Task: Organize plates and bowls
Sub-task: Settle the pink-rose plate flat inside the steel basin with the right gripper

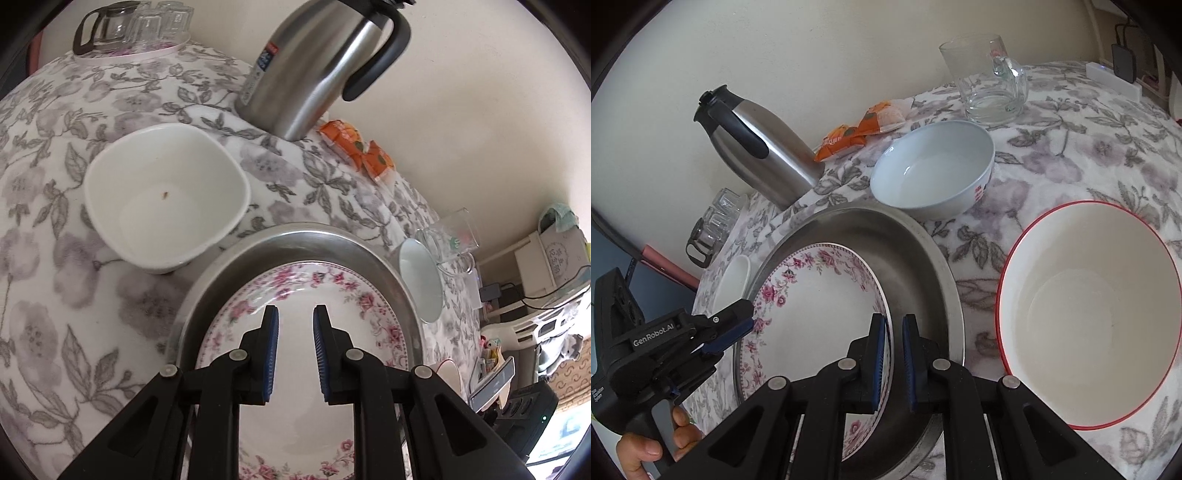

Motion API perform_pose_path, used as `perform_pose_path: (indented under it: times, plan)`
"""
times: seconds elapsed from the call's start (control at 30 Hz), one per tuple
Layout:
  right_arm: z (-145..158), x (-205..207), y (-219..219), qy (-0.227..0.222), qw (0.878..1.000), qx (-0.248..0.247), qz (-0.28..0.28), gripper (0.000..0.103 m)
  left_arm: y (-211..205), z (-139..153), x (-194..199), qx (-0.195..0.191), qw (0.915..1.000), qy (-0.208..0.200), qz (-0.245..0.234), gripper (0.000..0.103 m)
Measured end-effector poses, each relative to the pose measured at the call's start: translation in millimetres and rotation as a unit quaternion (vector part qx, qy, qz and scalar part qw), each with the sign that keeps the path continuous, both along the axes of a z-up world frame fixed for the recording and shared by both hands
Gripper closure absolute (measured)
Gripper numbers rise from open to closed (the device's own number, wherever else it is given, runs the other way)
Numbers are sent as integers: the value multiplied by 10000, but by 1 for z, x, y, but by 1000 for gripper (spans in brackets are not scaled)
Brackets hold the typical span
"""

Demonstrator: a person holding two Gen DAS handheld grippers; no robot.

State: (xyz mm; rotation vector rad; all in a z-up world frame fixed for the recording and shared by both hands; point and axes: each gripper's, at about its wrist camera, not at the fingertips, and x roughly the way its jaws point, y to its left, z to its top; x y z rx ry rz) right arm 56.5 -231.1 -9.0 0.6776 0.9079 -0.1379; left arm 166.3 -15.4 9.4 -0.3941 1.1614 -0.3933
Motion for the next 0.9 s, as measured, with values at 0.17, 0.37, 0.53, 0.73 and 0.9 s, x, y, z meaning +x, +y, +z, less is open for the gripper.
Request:
perform_pose_path:
  times: [0.17,0.37,0.53,0.73,0.9]
  plan:
    - [0,-1,3,26,9999,-160,19,92,6,3,0,314,9995,15,66,81]
    - [0,-2,2,18,9999,-153,-40,92,17,3,2,237,9995,126,187,79]
    - [1,-5,2,49,9997,-177,-143,92,22,5,2,354,9991,86,224,77]
    - [4,-6,-1,86,9992,-264,-284,95,14,-12,4,320,9988,380,40,77]
    - [1,-6,-2,148,9993,-218,-274,95,6,-12,2,439,9984,340,-61,77]
